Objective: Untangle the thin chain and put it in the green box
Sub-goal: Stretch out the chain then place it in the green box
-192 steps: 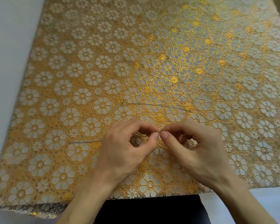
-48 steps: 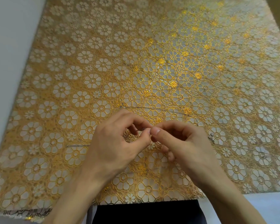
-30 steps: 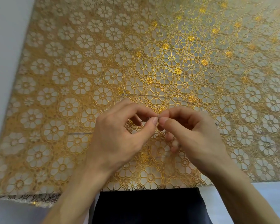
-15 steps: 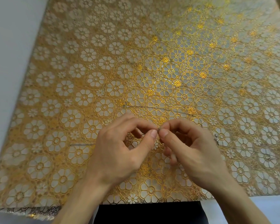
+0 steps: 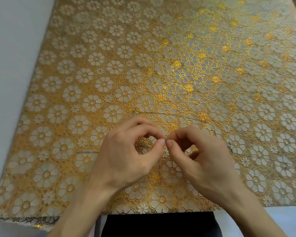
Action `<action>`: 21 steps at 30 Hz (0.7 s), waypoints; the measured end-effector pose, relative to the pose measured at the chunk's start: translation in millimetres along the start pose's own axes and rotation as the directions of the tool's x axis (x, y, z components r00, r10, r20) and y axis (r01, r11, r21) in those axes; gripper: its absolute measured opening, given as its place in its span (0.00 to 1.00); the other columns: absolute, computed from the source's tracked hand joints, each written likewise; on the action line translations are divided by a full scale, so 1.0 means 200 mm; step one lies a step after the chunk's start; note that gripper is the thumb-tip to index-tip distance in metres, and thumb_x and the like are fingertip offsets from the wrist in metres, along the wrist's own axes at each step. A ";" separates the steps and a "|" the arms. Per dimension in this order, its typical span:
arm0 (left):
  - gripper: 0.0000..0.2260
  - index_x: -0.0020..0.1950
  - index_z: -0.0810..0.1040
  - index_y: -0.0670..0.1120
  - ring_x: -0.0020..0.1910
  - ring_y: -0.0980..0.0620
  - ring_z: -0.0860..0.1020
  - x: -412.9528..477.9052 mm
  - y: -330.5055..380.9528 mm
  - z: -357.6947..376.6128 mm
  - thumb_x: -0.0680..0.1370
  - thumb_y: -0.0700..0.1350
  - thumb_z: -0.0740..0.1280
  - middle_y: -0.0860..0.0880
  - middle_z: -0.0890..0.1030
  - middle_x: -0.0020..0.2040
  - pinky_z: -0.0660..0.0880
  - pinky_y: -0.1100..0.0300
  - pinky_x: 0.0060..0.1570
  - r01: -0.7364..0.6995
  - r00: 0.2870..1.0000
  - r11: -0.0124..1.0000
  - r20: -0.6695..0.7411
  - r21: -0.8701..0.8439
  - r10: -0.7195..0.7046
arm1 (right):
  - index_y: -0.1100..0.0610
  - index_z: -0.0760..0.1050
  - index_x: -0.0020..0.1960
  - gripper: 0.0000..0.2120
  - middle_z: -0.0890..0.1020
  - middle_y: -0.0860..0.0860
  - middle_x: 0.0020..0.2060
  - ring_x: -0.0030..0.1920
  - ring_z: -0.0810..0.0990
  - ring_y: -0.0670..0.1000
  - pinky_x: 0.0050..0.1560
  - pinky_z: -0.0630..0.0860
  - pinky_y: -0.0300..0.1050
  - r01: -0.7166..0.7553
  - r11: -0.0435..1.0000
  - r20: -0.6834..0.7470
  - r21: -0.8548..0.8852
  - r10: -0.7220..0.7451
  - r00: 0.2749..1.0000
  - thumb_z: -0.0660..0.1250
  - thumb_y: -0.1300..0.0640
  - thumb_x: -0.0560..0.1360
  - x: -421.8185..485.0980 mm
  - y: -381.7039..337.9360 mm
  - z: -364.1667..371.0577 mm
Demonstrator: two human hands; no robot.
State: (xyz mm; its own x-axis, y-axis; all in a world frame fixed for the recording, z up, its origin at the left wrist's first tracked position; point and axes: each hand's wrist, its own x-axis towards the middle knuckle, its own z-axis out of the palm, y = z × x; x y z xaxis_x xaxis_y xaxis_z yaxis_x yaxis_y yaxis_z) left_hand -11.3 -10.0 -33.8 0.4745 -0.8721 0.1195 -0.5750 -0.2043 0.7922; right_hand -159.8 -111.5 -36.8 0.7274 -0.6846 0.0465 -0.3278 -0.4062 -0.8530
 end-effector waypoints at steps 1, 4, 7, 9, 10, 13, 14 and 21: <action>0.05 0.43 0.85 0.53 0.49 0.60 0.80 0.00 0.00 0.00 0.73 0.52 0.70 0.59 0.81 0.47 0.76 0.63 0.49 0.004 1.000 1.000 0.011 -0.003 -0.004 | 0.51 0.81 0.47 0.02 0.79 0.38 0.37 0.39 0.80 0.43 0.36 0.72 0.29 0.029 0.999 0.000 -0.037 -0.029 1.000 0.70 0.54 0.76 0.00 0.00 0.00; 0.05 0.42 0.84 0.53 0.48 0.58 0.81 0.01 0.00 -0.01 0.73 0.52 0.70 0.59 0.81 0.47 0.76 0.61 0.49 -0.016 0.999 0.999 0.030 0.039 0.015 | 0.50 0.80 0.47 0.06 0.79 0.40 0.39 0.39 0.79 0.44 0.35 0.76 0.38 0.100 0.986 0.021 -0.137 -0.098 0.995 0.66 0.50 0.77 0.00 0.01 0.00; 0.05 0.41 0.83 0.53 0.46 0.59 0.80 0.01 0.01 0.00 0.72 0.52 0.70 0.59 0.81 0.46 0.77 0.57 0.45 -0.031 0.999 0.996 0.013 0.084 0.030 | 0.49 0.79 0.46 0.07 0.79 0.41 0.38 0.39 0.78 0.44 0.35 0.77 0.42 0.106 0.977 0.024 -0.185 -0.104 0.994 0.65 0.48 0.77 0.01 0.02 0.00; 0.04 0.41 0.83 0.53 0.44 0.58 0.80 0.01 0.02 0.01 0.72 0.51 0.71 0.59 0.81 0.45 0.77 0.58 0.42 -0.021 0.999 0.997 -0.035 0.075 0.024 | 0.49 0.78 0.46 0.06 0.79 0.41 0.37 0.39 0.78 0.44 0.35 0.77 0.41 0.084 0.981 0.007 -0.177 -0.085 0.996 0.65 0.48 0.76 0.02 0.01 0.01; 0.03 0.41 0.83 0.53 0.43 0.58 0.81 0.01 0.02 0.02 0.72 0.50 0.72 0.59 0.81 0.45 0.77 0.59 0.42 -0.004 0.998 0.999 -0.060 0.049 0.007 | 0.49 0.78 0.45 0.06 0.79 0.40 0.37 0.39 0.79 0.44 0.35 0.75 0.37 0.062 0.988 -0.004 -0.143 -0.063 0.998 0.65 0.48 0.76 0.02 0.01 0.01; 0.01 0.40 0.84 0.53 0.43 0.56 0.82 0.00 0.02 0.04 0.71 0.48 0.74 0.58 0.82 0.44 0.76 0.65 0.43 0.083 0.992 0.992 -0.088 -0.095 -0.092 | 0.49 0.79 0.44 0.02 0.80 0.40 0.35 0.38 0.80 0.45 0.35 0.73 0.32 -0.046 0.998 -0.009 0.045 0.047 0.999 0.68 0.52 0.75 0.02 -0.01 0.02; 0.01 0.40 0.84 0.53 0.44 0.56 0.82 0.00 0.02 0.04 0.71 0.49 0.74 0.58 0.83 0.45 0.76 0.66 0.43 0.110 0.989 0.984 -0.079 -0.143 -0.122 | 0.49 0.79 0.43 0.02 0.80 0.40 0.35 0.38 0.80 0.46 0.35 0.77 0.37 -0.085 0.991 0.010 0.099 0.084 0.996 0.68 0.53 0.75 0.03 -0.01 0.01; 0.05 0.41 0.84 0.52 0.45 0.53 0.82 0.01 -0.02 0.02 0.72 0.52 0.72 0.55 0.84 0.46 0.78 0.62 0.44 0.231 0.970 0.899 0.017 -0.373 -0.242 | 0.49 0.80 0.43 0.04 0.81 0.45 0.33 0.36 0.81 0.50 0.38 0.81 0.59 -0.210 0.943 0.083 0.256 0.195 0.977 0.71 0.55 0.77 0.01 0.01 0.01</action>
State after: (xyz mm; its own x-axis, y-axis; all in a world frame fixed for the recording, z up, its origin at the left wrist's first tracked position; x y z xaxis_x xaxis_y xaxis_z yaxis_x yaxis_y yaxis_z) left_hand -11.1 -13.2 -39.1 0.5881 -0.8042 -0.0866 -0.1586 -0.2197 0.9626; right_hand -157.1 -112.1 -39.1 0.6966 -0.6985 -0.1641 -0.3076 -0.0841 -0.9478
